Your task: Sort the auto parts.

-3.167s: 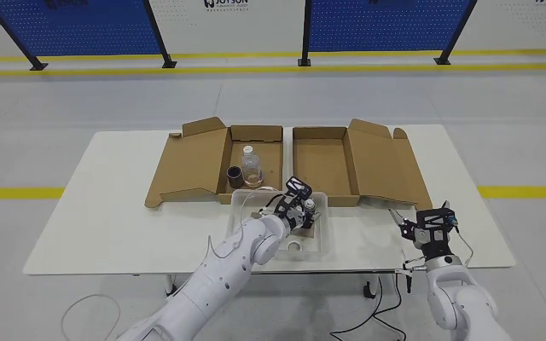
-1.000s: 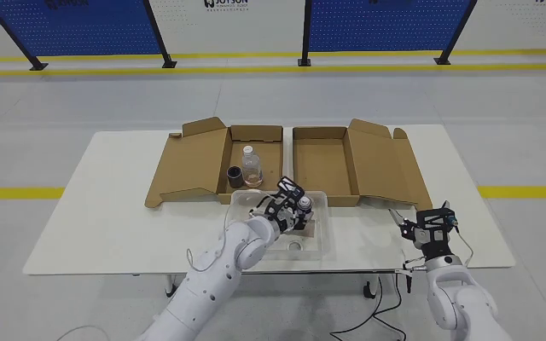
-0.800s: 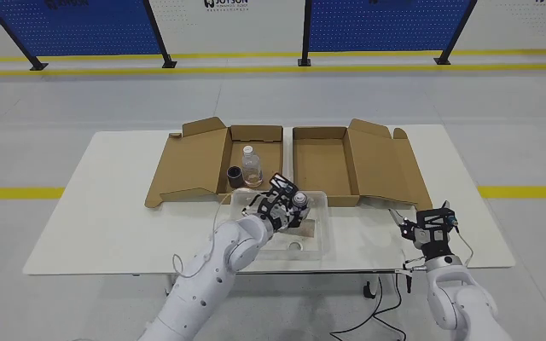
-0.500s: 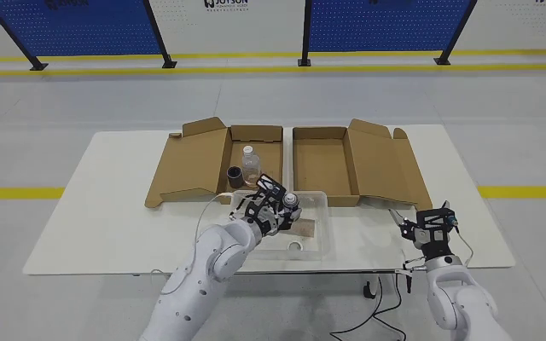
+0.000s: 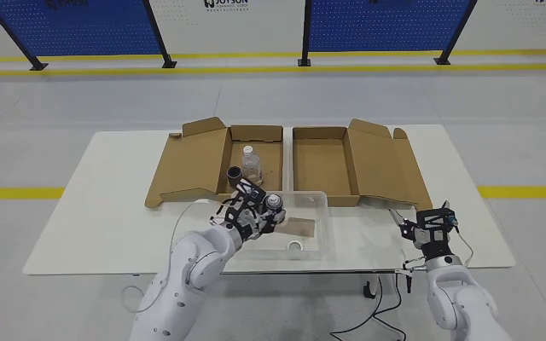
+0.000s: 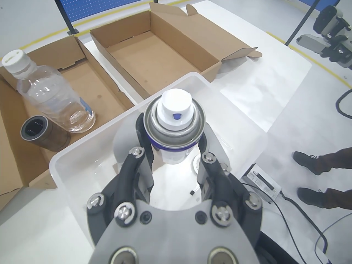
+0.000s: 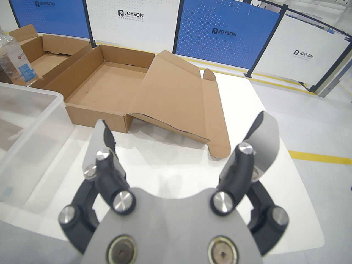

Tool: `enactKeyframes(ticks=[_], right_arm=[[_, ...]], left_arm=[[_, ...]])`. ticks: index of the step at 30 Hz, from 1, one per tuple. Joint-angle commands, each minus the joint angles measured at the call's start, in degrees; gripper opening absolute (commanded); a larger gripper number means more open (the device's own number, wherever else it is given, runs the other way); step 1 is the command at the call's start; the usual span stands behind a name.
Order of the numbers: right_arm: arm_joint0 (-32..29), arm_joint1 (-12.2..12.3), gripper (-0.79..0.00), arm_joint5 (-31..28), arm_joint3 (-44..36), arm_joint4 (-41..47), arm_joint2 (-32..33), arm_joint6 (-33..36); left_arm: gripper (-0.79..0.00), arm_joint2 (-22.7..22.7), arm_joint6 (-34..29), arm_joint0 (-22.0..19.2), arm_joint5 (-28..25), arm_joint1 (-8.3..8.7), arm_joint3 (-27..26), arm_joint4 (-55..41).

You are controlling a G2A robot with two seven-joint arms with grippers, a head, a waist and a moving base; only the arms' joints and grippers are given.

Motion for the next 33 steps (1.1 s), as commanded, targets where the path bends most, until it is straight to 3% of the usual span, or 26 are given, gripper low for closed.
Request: enactKeyframes(ticks=[1, 21, 33], right_arm=[[0.0, 0.0, 0.000, 0.0, 0.0, 0.0, 0.0, 0.0], [0.0, 0.0, 0.000, 0.0, 0.0, 0.0, 0.0, 0.0], [0.0, 0.0, 0.000, 0.0, 0.0, 0.0, 0.0, 0.0]], left_arm=[[-0.785, -0.3, 0.0, 0.4, -0.1, 0.16, -0.3, -0.1], [-0.785, 0.5, 1.3, 0.6, 0.2, 1.05, 0.0, 0.0], [-0.785, 3.0, 2.5, -3.1, 2.5, 0.87, 1.7, 0.0]])
